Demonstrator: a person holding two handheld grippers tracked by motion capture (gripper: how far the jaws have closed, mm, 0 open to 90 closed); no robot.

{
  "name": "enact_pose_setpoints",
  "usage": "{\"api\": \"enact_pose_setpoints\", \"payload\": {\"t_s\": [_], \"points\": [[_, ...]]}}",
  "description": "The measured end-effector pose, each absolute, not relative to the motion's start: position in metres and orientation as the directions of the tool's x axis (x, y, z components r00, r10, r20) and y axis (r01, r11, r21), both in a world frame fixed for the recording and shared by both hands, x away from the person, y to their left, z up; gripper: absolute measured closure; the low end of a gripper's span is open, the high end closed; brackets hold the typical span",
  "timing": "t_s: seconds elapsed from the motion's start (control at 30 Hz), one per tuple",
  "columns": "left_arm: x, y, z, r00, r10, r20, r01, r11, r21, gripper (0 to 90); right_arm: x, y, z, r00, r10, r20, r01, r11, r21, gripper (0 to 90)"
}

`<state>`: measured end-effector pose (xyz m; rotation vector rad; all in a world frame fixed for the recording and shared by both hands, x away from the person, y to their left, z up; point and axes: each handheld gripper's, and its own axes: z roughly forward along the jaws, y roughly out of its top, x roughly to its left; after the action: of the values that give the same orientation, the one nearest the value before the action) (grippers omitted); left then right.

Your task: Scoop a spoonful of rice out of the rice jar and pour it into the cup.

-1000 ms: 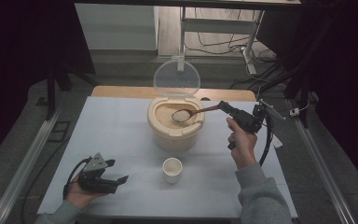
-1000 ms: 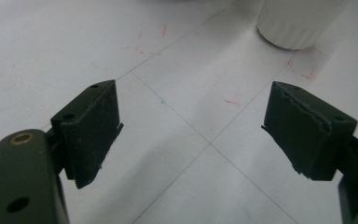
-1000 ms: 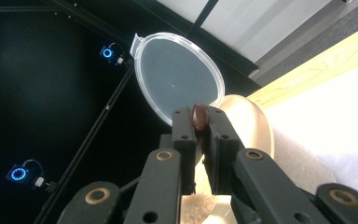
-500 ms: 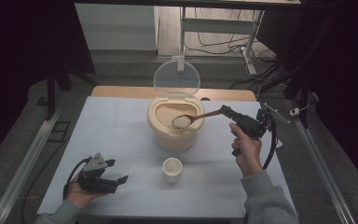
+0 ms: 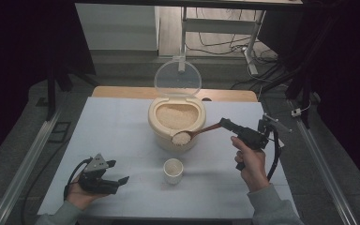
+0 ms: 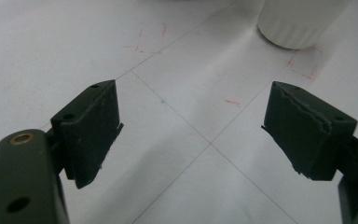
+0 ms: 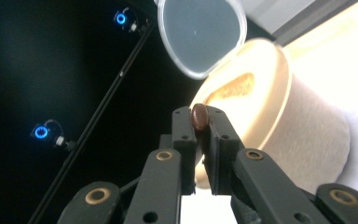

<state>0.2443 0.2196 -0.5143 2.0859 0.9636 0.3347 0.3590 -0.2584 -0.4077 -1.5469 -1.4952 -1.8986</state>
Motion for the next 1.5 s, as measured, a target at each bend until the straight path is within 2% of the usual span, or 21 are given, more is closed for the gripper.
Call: {"api": "enact_pose_setpoints", "payload": {"t_s": [0.37,0.67,1.5], "points": [[0.244,0.220,-0.515,0.677,0.731,-0.085,0.522,-0.396,0.756,18.1,0.348,-0.249,-0.429,-0.383,0.382,0.841,0.783,-0.349,0.515,83.0],[0.245,0.219,-0.515,0.679,0.729,-0.085,0.525,-0.401,0.751,18.1,0.345,-0.249,-0.444,-0.369,0.433,0.822,0.798,-0.305,0.519,83.0],[0.246,0.220,-0.516,0.680,0.728,-0.086,0.527,-0.404,0.748,18.2,0.347,-0.236,-0.428,-0.445,0.566,0.694,0.747,-0.193,0.636,83.0]]}}
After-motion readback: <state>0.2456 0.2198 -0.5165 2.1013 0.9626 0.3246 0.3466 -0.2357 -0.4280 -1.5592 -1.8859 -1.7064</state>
